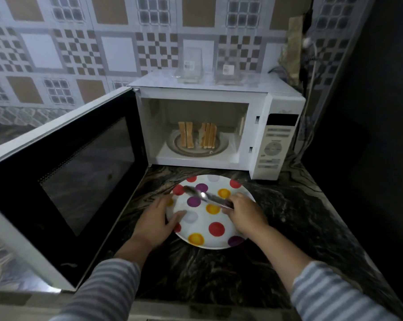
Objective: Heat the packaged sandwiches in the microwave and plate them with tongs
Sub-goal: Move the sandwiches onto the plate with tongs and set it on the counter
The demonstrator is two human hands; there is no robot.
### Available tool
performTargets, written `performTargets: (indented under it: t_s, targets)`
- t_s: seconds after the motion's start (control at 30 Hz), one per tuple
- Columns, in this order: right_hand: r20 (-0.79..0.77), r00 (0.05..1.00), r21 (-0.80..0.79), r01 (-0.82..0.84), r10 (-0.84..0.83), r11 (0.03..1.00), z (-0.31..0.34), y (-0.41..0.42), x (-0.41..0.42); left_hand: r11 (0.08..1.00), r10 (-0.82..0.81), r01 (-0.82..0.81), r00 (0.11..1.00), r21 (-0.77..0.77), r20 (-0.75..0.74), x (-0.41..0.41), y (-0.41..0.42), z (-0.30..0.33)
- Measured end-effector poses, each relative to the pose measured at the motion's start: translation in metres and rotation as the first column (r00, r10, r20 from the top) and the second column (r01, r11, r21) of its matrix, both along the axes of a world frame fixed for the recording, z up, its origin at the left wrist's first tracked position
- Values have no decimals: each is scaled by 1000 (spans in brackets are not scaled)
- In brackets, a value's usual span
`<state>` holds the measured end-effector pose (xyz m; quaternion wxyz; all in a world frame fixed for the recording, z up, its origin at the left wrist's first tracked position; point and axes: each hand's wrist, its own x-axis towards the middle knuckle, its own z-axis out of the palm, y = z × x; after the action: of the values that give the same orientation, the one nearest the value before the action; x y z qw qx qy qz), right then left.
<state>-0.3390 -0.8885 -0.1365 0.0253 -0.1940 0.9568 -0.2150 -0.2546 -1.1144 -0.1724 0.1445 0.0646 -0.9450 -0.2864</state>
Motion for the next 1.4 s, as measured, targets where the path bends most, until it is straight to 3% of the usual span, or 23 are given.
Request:
performTargets:
  t_s: [0.17,0.47,0.7,0.93,1.13,1.23,1.4]
  targets:
    - [-34,997,-20,67,-68,998,29,-8,-24,996,48,-42,996,-79,78,3,-6,-10]
    - [66,974,-83,220,-215,972,70,-85,-78,992,47,-42,998,-118,40,0,-9,-14]
    - [280,917,-285,362,-284,888,48,-149,-141,987,33,-25,998,-156,49,-5,-13,-17]
    - [264,932,-298,324,-249,898,49,-171,-148,981,37,-24,997,-191,67,-6,-15,-21]
    - [72,958,-268,288,-279,919,49,-163,-153,981,30,-17,998,-191,64,-7,-17,-22]
    - [146,952,-218,297,-270,930,50,-159,-151,984,29,-17,998,-178,63,-7,-16,-21]
    - [216,943,-289,311,-255,905,57,-139,-132,985,12,3,996,-172,85,-7,-16,-20]
